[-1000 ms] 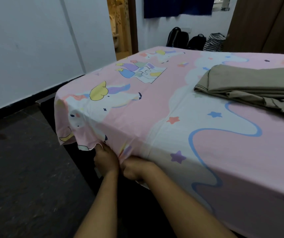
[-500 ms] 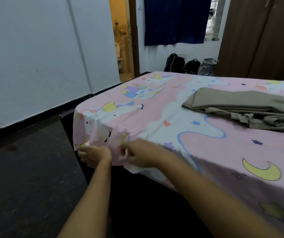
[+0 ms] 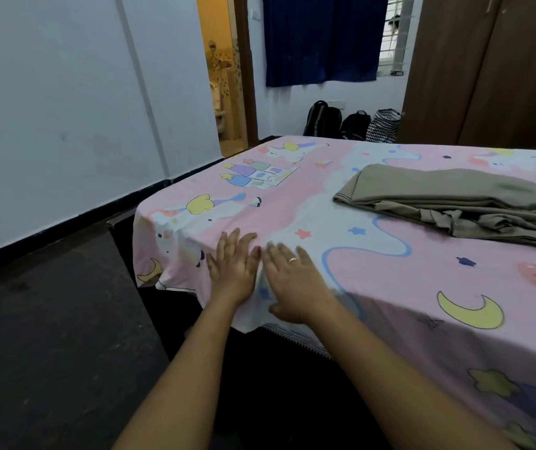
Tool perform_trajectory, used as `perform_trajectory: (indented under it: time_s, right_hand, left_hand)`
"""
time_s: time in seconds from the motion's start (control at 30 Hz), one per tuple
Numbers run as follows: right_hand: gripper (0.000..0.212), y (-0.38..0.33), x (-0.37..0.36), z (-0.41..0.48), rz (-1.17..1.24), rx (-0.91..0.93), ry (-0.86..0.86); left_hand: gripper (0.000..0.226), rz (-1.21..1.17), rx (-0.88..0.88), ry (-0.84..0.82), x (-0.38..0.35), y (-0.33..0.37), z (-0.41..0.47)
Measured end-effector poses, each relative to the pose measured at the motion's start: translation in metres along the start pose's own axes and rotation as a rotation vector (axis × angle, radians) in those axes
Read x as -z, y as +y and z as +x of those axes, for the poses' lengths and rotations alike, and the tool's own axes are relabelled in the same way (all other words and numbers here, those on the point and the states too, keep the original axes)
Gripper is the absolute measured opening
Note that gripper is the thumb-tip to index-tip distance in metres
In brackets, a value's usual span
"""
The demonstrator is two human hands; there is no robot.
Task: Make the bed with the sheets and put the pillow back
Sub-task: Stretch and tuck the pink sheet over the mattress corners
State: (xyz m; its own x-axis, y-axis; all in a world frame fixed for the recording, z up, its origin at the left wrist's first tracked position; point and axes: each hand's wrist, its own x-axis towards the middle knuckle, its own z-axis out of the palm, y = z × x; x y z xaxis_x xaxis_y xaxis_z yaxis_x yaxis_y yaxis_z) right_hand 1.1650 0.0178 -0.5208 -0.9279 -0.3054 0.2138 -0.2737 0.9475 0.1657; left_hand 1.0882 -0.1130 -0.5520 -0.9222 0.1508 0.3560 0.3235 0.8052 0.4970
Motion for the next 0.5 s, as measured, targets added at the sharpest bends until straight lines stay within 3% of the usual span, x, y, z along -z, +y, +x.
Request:
perform_trajectory:
  time_s: [0.13,0.2,0.27,0.33,0.5]
  right_hand:
    - [0.061,0.001,0.024,-0.04,0.426,0.168,0.08]
    - [0.054,0.016,0.03,-0.064,0.355,0.059,0.269]
    - [0.063,0.036,0.034,-0.087,0.251,-0.105,0.293]
    - [0.076,0.059,0.038,-0.107,0.16,-0.231,0.199]
    - [0.098,0.107,0.055,-0.14,0.08,-0.406,-0.05]
  left_hand:
    - [0.053,-0.093,0.108,0.053,0.002,0.002,-0.009]
    - [0.055,-0.19,0.143,0.17,-0.003,0.014,-0.026]
    - [0.062,-0.24,0.131,0.262,-0.012,0.034,-0.054]
    - [0.067,-0.195,0.025,0.292,-0.025,0.061,-0.079]
    - [0.043,-0.022,-0.407,0.309,-0.038,0.12,-0.09]
